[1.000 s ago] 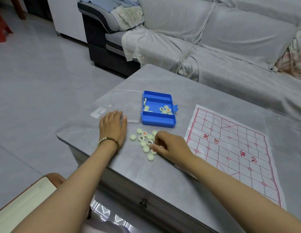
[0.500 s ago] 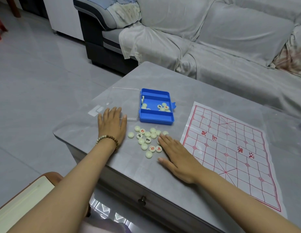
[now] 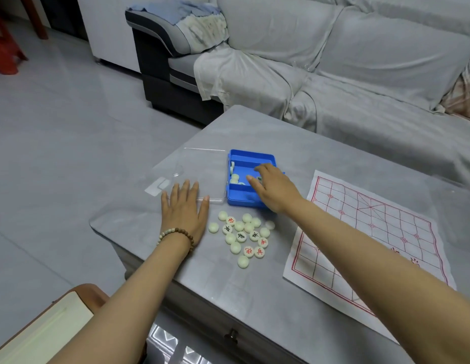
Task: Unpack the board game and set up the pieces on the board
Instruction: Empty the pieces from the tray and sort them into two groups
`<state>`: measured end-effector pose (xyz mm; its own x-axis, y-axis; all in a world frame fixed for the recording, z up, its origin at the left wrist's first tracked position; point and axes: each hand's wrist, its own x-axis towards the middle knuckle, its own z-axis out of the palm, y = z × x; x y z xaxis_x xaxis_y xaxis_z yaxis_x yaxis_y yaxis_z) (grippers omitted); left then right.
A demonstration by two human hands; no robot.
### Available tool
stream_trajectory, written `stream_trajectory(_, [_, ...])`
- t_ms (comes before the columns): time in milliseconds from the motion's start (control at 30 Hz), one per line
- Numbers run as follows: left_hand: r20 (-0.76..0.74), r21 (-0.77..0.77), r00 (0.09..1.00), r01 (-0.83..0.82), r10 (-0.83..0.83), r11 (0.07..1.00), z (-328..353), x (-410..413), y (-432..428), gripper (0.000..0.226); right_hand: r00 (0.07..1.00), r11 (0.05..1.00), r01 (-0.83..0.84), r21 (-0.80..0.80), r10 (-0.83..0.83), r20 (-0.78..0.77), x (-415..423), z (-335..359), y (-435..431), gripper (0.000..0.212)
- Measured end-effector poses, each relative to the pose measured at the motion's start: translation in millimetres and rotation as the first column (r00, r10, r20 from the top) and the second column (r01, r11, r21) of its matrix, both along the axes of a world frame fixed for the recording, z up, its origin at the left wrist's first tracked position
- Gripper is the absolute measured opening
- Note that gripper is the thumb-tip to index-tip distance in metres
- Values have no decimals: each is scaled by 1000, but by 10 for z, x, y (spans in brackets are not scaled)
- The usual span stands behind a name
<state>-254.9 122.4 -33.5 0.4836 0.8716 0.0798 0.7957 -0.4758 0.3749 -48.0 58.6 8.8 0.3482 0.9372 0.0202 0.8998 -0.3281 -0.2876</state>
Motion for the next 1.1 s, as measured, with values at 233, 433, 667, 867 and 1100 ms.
stream_trajectory(233, [-3,7,1000,-11,11,1000,-49,9,6,56,981,998,-48,-32,53,185,248,-191,233,41])
stream_trajectory(433, [-10,8,1000,-9,9,1000,-42,12,2,56,985,996,-85,-14,86,151,259,-185,235,37])
stream_trajectory(667, [-26,4,1000,-18,18,1000,-34,12,-14,57,986,996,-87,4,85,140,203,-197,276,45])
stream_trajectory(867, [-22,-3,1000,-17,17,1000,-33,19,-7,57,1000,999,-8,39,8,4,214,-177,297,55])
stream_trajectory(1100, [29,-15,1000,-13,13,1000,-16,-1,-11,54,897,926,186,329,-24,-441,-97,90,242,58])
